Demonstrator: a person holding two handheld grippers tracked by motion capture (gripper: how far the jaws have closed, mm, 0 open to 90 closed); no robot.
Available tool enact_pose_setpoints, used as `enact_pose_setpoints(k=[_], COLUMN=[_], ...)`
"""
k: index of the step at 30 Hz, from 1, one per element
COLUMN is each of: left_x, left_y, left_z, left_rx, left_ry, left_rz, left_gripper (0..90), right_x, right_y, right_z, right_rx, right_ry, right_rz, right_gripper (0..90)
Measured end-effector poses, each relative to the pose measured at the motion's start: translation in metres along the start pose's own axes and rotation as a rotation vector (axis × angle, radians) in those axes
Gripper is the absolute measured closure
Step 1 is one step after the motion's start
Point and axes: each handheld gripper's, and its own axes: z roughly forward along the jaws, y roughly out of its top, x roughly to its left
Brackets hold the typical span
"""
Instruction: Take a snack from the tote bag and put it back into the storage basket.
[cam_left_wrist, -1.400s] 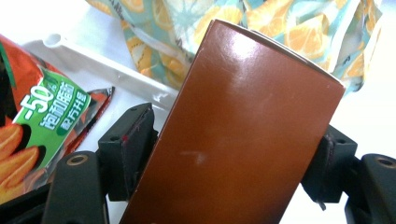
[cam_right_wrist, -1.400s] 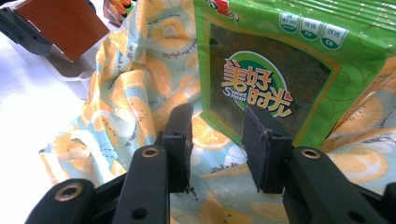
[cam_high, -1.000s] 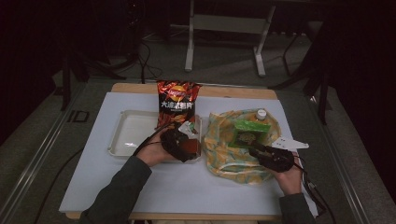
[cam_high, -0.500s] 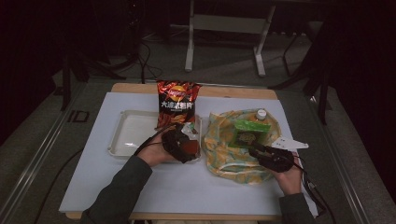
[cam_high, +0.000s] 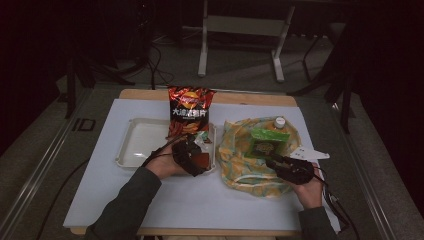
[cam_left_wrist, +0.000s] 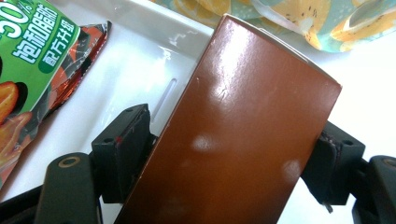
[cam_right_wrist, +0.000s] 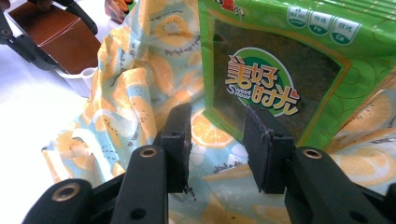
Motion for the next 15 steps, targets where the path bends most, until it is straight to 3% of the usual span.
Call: enact_pose_setpoints(k=[11,15], left_x=[0.0003,-0.0004], left_y=[0.0064,0.0089], left_z=[0.0057,0.0073], left_rx=[0.002,-0.032], left_ry=[-0.029,-0.037], left_rz=[-0.048,-0.058], left_gripper=[22.0,21.1], right_x=[-0.0002,-0.0001], right_y=[0.0,0.0], right_z=[0.0005,0.0008], right_rx=[0.002,0.005], right_ry=[0.005,0.007], right_rz=[-0.002,0.002], right_gripper=[61.5,60.9])
